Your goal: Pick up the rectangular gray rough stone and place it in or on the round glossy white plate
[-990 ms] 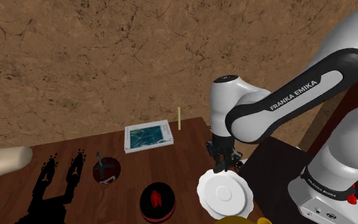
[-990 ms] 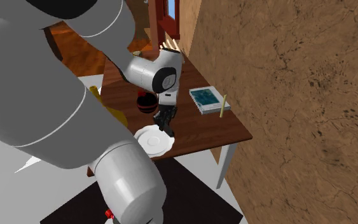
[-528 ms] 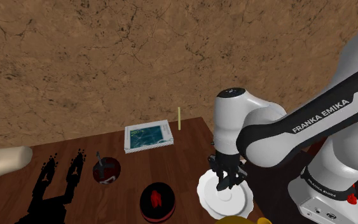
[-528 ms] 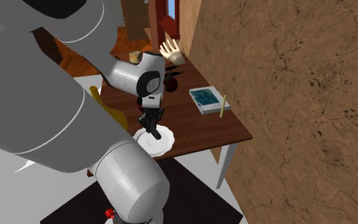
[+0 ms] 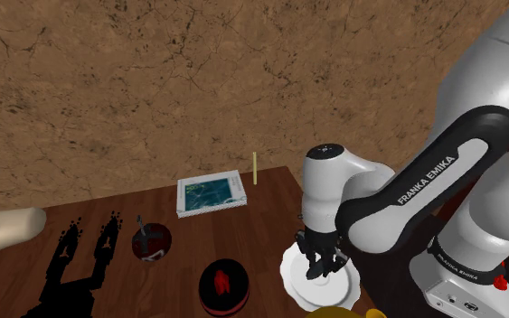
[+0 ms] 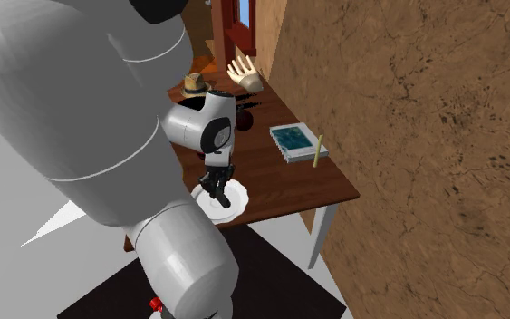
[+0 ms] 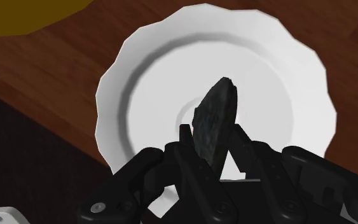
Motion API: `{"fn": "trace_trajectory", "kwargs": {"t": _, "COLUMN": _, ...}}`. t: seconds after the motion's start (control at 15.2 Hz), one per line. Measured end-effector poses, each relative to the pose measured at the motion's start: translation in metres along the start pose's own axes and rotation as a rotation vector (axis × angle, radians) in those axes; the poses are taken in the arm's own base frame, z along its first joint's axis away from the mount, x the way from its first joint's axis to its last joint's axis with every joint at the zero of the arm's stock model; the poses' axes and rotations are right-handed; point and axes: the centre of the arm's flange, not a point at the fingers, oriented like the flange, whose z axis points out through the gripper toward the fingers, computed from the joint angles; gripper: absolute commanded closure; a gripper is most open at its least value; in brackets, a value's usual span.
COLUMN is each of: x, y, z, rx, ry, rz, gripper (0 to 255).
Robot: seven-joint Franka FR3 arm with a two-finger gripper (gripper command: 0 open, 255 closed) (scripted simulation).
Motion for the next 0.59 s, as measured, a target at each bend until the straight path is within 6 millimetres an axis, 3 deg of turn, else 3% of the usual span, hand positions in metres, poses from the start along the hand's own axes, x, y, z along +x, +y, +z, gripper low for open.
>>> {"fn": "trace_trajectory", "kwargs": {"t": 0.53, "x": -0.0015, "y": -0.0011, "z": 0.0119, "rx": 0.001, "ry": -0.001, "rz": -0.001, "gripper": 255}}
{"fn": "trace_trajectory", "kwargs": {"t": 0.59, "x": -0.0015, "y": -0.0011, "z": 0.0119, "rx": 0.001, "ry": -0.001, "rz": -0.001, "gripper": 0}}
